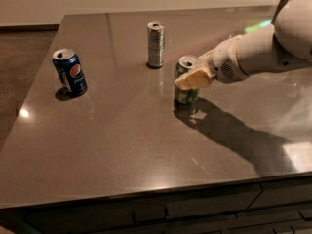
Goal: Knock green can over
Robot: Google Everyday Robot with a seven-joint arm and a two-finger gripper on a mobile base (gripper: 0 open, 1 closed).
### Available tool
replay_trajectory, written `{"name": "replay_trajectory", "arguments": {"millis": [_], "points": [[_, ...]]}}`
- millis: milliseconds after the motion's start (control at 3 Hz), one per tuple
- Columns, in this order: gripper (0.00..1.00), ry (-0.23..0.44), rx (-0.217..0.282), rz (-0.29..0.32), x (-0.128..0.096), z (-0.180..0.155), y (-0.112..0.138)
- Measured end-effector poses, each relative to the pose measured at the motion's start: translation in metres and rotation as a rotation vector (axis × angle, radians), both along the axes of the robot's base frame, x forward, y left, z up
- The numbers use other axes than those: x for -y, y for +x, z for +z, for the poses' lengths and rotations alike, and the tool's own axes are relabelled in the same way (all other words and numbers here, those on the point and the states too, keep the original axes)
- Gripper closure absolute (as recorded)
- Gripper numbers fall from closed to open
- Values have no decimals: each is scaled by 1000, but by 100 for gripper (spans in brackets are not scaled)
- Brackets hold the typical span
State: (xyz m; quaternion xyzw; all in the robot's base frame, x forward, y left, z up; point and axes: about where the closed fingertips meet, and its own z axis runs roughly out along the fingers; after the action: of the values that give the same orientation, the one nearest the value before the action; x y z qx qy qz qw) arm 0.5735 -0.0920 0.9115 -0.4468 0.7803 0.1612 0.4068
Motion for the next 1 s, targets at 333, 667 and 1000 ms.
{"name": "replay_trajectory", "arguments": {"millis": [333, 667, 1000], "points": [[96, -57, 9, 32, 8, 14, 5], [100, -203, -6, 82, 11, 34, 7], [100, -404, -41, 157, 4, 37, 2]]}}
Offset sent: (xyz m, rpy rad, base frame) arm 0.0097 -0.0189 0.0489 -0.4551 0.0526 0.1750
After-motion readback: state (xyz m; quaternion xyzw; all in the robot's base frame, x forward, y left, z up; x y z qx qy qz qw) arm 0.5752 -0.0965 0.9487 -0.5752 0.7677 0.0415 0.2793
